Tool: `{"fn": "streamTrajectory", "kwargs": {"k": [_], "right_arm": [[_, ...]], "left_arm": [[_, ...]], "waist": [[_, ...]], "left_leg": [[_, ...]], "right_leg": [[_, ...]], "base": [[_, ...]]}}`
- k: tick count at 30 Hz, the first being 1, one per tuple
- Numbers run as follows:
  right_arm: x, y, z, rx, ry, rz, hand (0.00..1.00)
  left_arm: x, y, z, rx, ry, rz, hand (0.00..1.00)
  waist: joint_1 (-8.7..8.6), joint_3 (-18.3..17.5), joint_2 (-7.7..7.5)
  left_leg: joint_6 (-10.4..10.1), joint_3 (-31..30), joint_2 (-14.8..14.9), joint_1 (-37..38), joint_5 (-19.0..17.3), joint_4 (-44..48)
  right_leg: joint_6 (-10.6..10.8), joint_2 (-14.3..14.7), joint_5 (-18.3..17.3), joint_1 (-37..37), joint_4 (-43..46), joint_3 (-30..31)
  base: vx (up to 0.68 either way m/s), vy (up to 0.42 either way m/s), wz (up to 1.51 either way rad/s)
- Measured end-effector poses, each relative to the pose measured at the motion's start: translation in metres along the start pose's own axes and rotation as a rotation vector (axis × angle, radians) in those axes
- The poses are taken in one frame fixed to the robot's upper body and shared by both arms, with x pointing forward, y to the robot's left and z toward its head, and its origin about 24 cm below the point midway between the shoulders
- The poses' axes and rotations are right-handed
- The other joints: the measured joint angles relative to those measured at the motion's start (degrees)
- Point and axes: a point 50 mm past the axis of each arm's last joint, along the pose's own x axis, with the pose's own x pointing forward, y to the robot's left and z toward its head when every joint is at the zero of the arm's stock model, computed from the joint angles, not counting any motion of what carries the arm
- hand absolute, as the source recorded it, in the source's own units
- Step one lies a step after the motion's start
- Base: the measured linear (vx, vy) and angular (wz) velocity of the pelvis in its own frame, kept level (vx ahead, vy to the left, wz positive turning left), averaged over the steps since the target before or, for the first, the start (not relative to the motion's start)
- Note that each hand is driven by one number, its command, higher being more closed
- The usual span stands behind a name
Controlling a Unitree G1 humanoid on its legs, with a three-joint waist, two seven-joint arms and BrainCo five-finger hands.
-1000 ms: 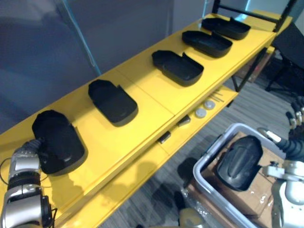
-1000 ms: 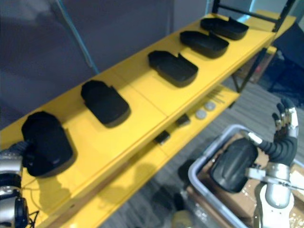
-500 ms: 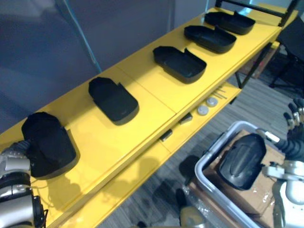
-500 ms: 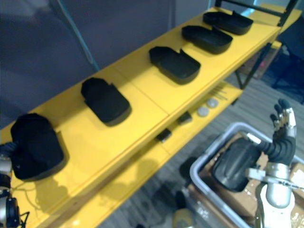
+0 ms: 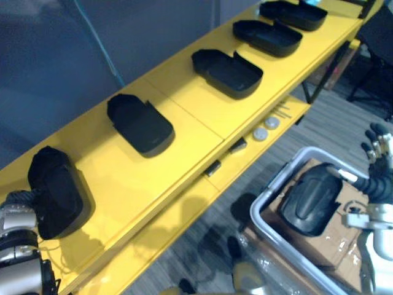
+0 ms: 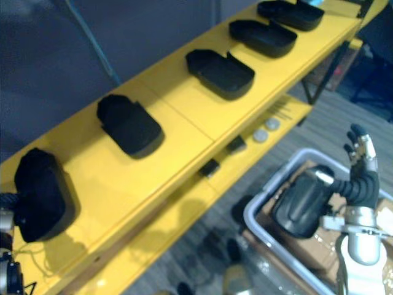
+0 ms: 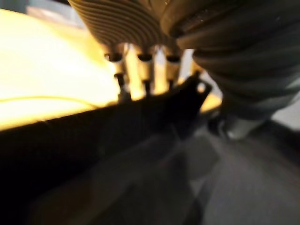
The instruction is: Walk over and take plastic housings, then place them on the shelf
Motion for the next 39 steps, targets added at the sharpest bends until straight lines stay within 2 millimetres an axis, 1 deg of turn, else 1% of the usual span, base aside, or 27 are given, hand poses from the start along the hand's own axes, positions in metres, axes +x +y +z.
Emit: {"fn": "streamTrajectory", "kwargs": {"k": [3,6,7,8,9,10,12,13,15,17,18,19,21,22,23,24,25,26,28,29,31,33,34,35,37,38,39], "right_arm": [[0.001,0.000,0.002,0.000,-0.016,-0.001,0.00],[0.001,0.000,0.003,0.000,-0.030,0.000,0.00],[0.000,0.000,0.004,0.002,-0.041,0.004,0.00],[0.000,0.000,0.005,0.002,-0.046,0.004,0.00],[0.000,0.001,0.005,0.004,-0.053,0.010,0.00],[-0.003,0.002,0.005,0.007,-0.060,0.024,0.00],[-0.005,0.003,0.006,0.012,-0.073,0.030,0.00],[-0.008,0.005,0.006,0.020,-0.080,0.042,0.00],[-0.013,0.011,0.003,0.044,-0.070,0.060,0.00],[-0.016,0.020,0.001,0.077,-0.054,0.091,0.00],[-0.017,0.026,0.000,0.111,-0.049,0.111,0.00],[-0.017,0.029,0.000,0.123,-0.048,0.128,0.00],[-0.017,0.045,0.000,0.183,-0.055,0.189,0.00],[-0.015,0.053,0.002,0.208,-0.069,0.213,0.00],[-0.014,0.056,0.004,0.222,-0.082,0.221,0.00],[-0.010,0.063,0.008,0.253,-0.119,0.229,0.00],[-0.008,0.066,0.011,0.278,-0.139,0.230,0.00],[-0.004,0.073,0.016,0.319,-0.177,0.234,0.00],[0.000,0.089,0.024,0.408,-0.220,0.253,0.00],[0.000,0.095,0.026,0.433,-0.227,0.265,0.00],[0.002,0.120,0.032,0.535,-0.234,0.329,0.00],[0.003,0.142,0.032,0.580,-0.207,0.404,0.00],[0.005,0.158,0.030,0.586,-0.179,0.465,0.00],[0.005,0.166,0.029,0.581,-0.165,0.504,0.00],[0.003,0.195,0.021,0.550,-0.095,0.654,0.00],[0.002,0.201,0.019,0.548,-0.078,0.691,0.00],[0.002,0.214,0.016,0.541,-0.048,0.767,0.00]], "left_arm": [[-0.001,0.000,-0.001,-0.059,0.013,0.081,0.00],[-0.002,0.008,0.002,-0.145,0.008,0.181,0.00],[-0.003,0.014,0.009,-0.237,-0.023,0.232,0.00],[-0.004,0.016,0.013,-0.269,-0.043,0.247,0.00],[-0.007,0.019,0.023,-0.337,-0.103,0.278,0.00],[-0.013,0.025,0.040,-0.421,-0.196,0.306,0.00],[-0.021,0.031,0.057,-0.486,-0.293,0.326,0.00],[-0.033,0.038,0.078,-0.571,-0.412,0.326,0.00],[-0.043,0.045,0.093,-0.614,-0.512,0.331,0.00],[-0.050,0.047,0.101,-0.641,-0.568,0.330,0.00],[-0.057,0.047,0.106,-0.667,-0.611,0.319,0.00],[-0.061,0.047,0.109,-0.690,-0.636,0.307,0.00],[-0.081,0.047,0.113,-0.784,-0.755,0.269,0.00],[-0.091,0.047,0.110,-0.814,-0.813,0.239,0.00],[-0.096,0.046,0.108,-0.827,-0.842,0.228,0.00],[-0.105,0.046,0.102,-0.855,-0.885,0.220,0.00],[-0.109,0.047,0.097,-0.869,-0.904,0.222,0.00],[-0.117,0.049,0.088,-0.894,-0.933,0.229,0.00],[-0.128,0.048,0.065,-0.908,-0.950,0.238,0.00],[-0.131,0.048,0.056,-0.906,-0.946,0.246,0.00],[-0.138,0.041,0.023,-0.886,-0.905,0.296,0.00],[-0.141,0.037,0.003,-0.845,-0.860,0.334,0.00],[-0.141,0.033,-0.009,-0.824,-0.821,0.345,0.00],[-0.141,0.031,-0.015,-0.822,-0.794,0.349,0.00],[-0.142,0.018,-0.046,-0.819,-0.643,0.361,0.00],[-0.141,0.015,-0.056,-0.823,-0.595,0.360,0.00],[-0.138,0.007,-0.079,-0.827,-0.481,0.357,0.00]], "waist": [[-0.63,0.00,0.00],[-1.04,0.00,0.00],[-1.13,0.00,0.00],[-1.11,0.00,0.00],[-0.98,0.00,0.00],[-0.75,0.01,0.03],[-0.33,-0.06,0.11],[-0.19,-0.15,0.26],[-0.08,-0.47,0.73],[0.23,-1.07,1.41],[0.70,-1.59,1.82],[1.22,-1.85,2.00],[2.96,-3.16,2.42],[4.19,-4.12,2.44],[4.73,-4.49,2.48],[5.80,-5.55,2.40],[6.51,-6.25,2.28],[7.87,-6.94,2.06],[9.39,-8.54,1.46],[9.89,-9.24,1.19],[12.32,-10.44,0.26],[13.87,-11.53,-0.72],[14.98,-11.78,-1.37],[15.59,-11.73,-1.64],[17.51,-12.23,-2.55],[17.82,-12.33,-2.74],[18.17,-12.55,-3.10]], "left_leg": [[0.00,0.01,0.11,0.11,0.00,-0.01],[0.00,0.00,0.05,0.19,0.00,0.00],[0.01,-0.01,0.01,0.25,0.00,-0.01],[0.01,-0.04,0.00,0.31,0.00,-0.02],[0.01,-0.11,0.01,0.72,0.00,-0.10],[0.03,-0.15,0.03,1.90,0.02,-0.63],[0.05,-0.22,0.02,2.34,0.04,-1.11],[0.14,-0.71,-0.11,2.49,0.10,-1.25],[0.45,-1.48,-0.42,2.96,0.61,-2.35],[0.44,-2.12,-0.44,3.24,0.92,-2.87],[0.47,-3.04,-0.44,3.14,1.20,-3.02],[0.50,-3.27,-0.44,3.17,1.44,-3.04],[0.44,-4.93,-0.37,3.26,2.37,-4.05],[0.30,-5.78,-0.24,3.20,2.68,-4.25],[0.28,-6.32,-0.16,3.25,2.81,-4.25],[0.25,-7.39,-0.06,3.14,3.03,-4.25],[0.22,-7.74,-0.05,3.13,3.14,-4.25],[0.24,-8.38,-0.02,3.16,3.32,-4.23],[0.57,-11.02,-0.13,3.00,3.17,-4.09],[0.62,-11.30,-0.11,2.95,3.20,-4.10],[0.62,-13.10,-0.03,2.91,3.34,-3.86],[0.36,-14.26,-0.08,1.74,3.84,-3.92],[0.10,-14.36,-0.02,0.99,4.40,-3.91],[0.12,-14.46,0.01,0.92,4.56,-4.01],[0.00,-16.09,-0.04,-0.07,4.92,-4.01],[-0.11,-16.45,-0.06,-0.27,5.00,-4.02],[-0.18,-17.36,-0.14,-0.88,5.10,-3.98]], "right_leg": [[0.00,0.14,0.01,0.03,0.01,0.04],[0.01,0.07,0.00,0.14,0.01,0.12],[0.01,0.03,0.00,0.26,0.01,0.08],[0.01,0.01,-0.01,0.37,0.01,0.05],[0.01,0.02,-0.03,0.86,0.00,0.02],[0.04,0.17,-0.13,1.94,-0.01,-0.21],[0.07,0.18,-0.25,2.60,-0.02,-0.55],[0.12,-0.05,-0.33,3.07,-0.06,-1.27],[0.16,-0.29,-0.41,3.55,-0.10,-1.98],[0.12,-0.39,-0.53,4.07,-0.12,-2.90],[0.04,-0.49,-0.59,4.32,-0.12,-3.63],[0.02,-0.52,-0.61,4.46,-0.12,-4.07],[-0.17,-0.58,-0.73,5.08,-0.15,-6.04],[-0.24,-0.54,-0.79,5.34,-0.16,-6.92],[-0.26,-0.55,-0.81,5.77,-0.18,-7.68],[-0.28,-0.59,-0.89,6.20,-0.23,-8.83],[-0.33,-0.64,-0.93,6.23,-0.29,-9.48],[-0.40,-0.76,-1.07,6.86,-0.66,-10.28],[-0.16,-0.97,-2.13,8.40,-0.71,-13.09],[-0.29,-1.03,-2.43,8.63,-0.71,-13.71],[-0.48,-1.55,-3.26,10.08,-0.72,-16.07],[-0.35,-1.81,-3.56,10.11,-0.72,-18.25],[-0.33,-1.97,-3.62,10.07,-0.72,-19.42],[-0.34,-2.07,-3.63,10.14,-0.71,-19.91],[-0.26,-2.55,-3.85,10.24,-0.70,-21.59],[-0.17,-2.73,-3.95,10.30,-0.70,-21.97],[0.00,-2.77,-4.06,10.35,-0.69,-22.90]], "base": [[-0.01,-0.010,-0.03],[-0.01,0.000,0.01],[-0.03,-0.002,0.04],[-0.04,-0.002,0.06],[-0.04,-0.001,0.04],[-0.04,0.001,0.03],[-0.05,0.001,0.06],[-0.07,-0.004,0.14],[-0.06,-0.004,0.19],[-0.04,-0.003,0.23],[-0.03,-0.009,0.28],[-0.03,-0.017,0.32],[-0.04,-0.024,0.39],[-0.05,-0.029,0.38],[-0.05,-0.027,0.40],[-0.04,-0.020,0.33],[-0.06,-0.014,0.35],[-0.08,-0.010,0.42],[-0.09,-0.022,0.55],[-0.04,-0.022,0.43],[-0.03,0.000,0.53],[-0.04,-0.010,0.63],[-0.02,-0.018,0.50],[-0.01,0.000,0.43],[0.01,0.009,0.36],[0.02,0.026,0.39],[0.04,0.029,0.33]]}}
